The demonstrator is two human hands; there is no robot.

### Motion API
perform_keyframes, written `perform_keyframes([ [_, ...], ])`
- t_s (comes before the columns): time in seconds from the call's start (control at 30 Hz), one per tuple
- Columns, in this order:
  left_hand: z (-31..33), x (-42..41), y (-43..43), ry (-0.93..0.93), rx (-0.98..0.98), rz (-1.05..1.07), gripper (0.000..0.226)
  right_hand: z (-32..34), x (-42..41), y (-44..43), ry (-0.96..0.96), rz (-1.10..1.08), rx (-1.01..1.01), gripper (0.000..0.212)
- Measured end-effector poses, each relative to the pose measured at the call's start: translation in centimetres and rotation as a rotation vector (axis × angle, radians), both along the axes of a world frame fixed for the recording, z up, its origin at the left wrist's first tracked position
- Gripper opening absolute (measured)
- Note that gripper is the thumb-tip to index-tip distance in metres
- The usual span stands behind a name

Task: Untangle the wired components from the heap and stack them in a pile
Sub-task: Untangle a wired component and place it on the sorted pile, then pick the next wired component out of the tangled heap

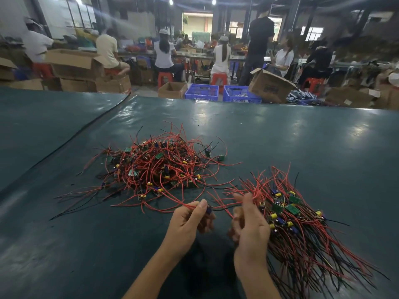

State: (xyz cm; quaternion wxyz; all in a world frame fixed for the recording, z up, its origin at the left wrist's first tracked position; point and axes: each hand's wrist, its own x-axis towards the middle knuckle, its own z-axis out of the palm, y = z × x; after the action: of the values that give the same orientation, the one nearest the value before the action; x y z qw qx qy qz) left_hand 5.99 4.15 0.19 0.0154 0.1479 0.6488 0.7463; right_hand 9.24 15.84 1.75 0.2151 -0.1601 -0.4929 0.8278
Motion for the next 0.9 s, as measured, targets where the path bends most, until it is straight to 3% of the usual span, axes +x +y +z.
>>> perform_keyframes([
  [0.13,-0.2,0.0,0.0,0.025,-0.006,-0.012,0.04,-0.7,0.8,-2.4,0.04,0.23,0.293,0.031],
  [0.23,-0.7,-0.1,-0.6,0.081,-0.114,-0.028,0.044,-0.7,1.1,-2.5,0.058,0.242,0.487,0.029],
  [0.33,-1.1,-0.3,-0.8,0.103,-0.161,0.045,0.057,-0.6,1.2,-2.1,0.064,0.195,0.508,0.029],
  [0.43,-1.1,-0.8,-1.5,0.198,-0.242,0.241,0.054,-0.7,0.7,-1.6,-0.045,0.059,0.334,0.026],
  [0.57,-1.1,-1.8,-3.5,0.413,-0.594,0.515,0.022,-0.3,-0.1,0.0,-0.17,-0.108,-0.159,0.024],
  [0.6,-1.3,-2.1,-3.9,0.41,-0.703,0.536,0.013,-0.1,-0.1,0.5,-0.171,-0.119,-0.261,0.02],
  [0.67,-1.8,-2.4,-4.3,0.292,-0.932,0.507,0.026,0.1,0.0,1.4,-0.151,-0.117,-0.401,0.009],
  [0.73,-2.3,-2.6,-4.5,0.212,-1.068,0.47,0.03,0.3,0.3,1.9,-0.139,-0.135,-0.431,0.011],
  [0.8,-2.3,-2.6,-4.5,0.22,-1.072,0.478,0.022,0.4,0.4,2.1,-0.125,-0.14,-0.398,0.017],
  [0.9,-2.2,-2.6,-4.5,0.245,-1.089,0.487,0.016,0.5,0.6,1.5,-0.1,-0.11,-0.281,0.042],
])
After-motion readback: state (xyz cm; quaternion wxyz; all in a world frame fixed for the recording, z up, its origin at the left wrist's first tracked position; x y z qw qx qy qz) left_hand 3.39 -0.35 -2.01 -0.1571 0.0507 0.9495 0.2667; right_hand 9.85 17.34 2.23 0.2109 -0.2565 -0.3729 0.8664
